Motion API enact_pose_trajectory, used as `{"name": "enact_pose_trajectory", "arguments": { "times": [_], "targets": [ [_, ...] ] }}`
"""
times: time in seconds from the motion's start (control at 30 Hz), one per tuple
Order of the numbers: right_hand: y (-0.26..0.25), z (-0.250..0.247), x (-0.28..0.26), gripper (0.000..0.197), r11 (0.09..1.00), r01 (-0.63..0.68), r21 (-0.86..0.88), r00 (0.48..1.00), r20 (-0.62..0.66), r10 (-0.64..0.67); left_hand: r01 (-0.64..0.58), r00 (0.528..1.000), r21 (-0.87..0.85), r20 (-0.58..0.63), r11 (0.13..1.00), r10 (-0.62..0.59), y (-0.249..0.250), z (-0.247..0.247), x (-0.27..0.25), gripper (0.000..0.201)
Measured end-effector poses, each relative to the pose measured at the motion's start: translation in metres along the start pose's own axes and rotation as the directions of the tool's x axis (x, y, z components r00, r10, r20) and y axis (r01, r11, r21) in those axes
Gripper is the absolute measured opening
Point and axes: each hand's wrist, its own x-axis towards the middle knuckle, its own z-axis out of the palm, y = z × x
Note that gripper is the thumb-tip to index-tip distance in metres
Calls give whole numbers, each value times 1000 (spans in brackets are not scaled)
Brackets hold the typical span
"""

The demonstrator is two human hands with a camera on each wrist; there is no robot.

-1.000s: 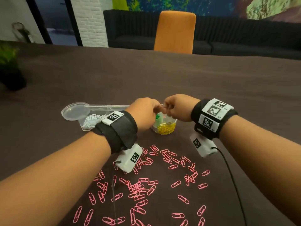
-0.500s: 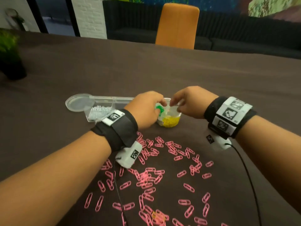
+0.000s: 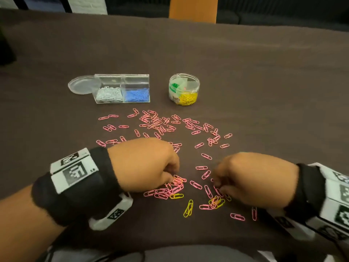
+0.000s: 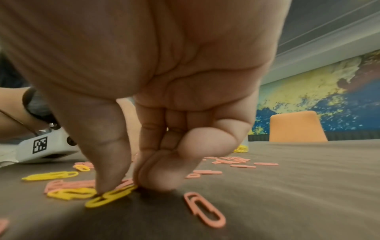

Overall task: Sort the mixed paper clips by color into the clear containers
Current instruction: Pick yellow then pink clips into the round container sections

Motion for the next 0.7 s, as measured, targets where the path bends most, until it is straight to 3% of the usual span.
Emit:
{"name": "enact_pose_trajectory", "arguments": {
  "times": [0.27,0.4,0.47,0.6,0.7],
  "targets": [
    [-3,16,-13,17,992,-127,11,989,-78,127,164,986,88,2,983,-165,9,1,-2,12],
    [0,19,-15,7,984,-154,89,985,-60,160,251,967,179,-11,951,-253,5,0,-11,10],
    [1,19,-18,4,981,-162,105,984,-54,168,248,969,159,-33,956,-246,6,1,-11,12],
    [2,16,-23,5,983,-128,129,979,-140,146,122,992,49,-19,991,-121,19,1,-7,15],
    [1,13,-22,6,980,-93,176,976,-176,125,157,988,101,-15,982,-157,18,1,-4,10]
  ]
}}
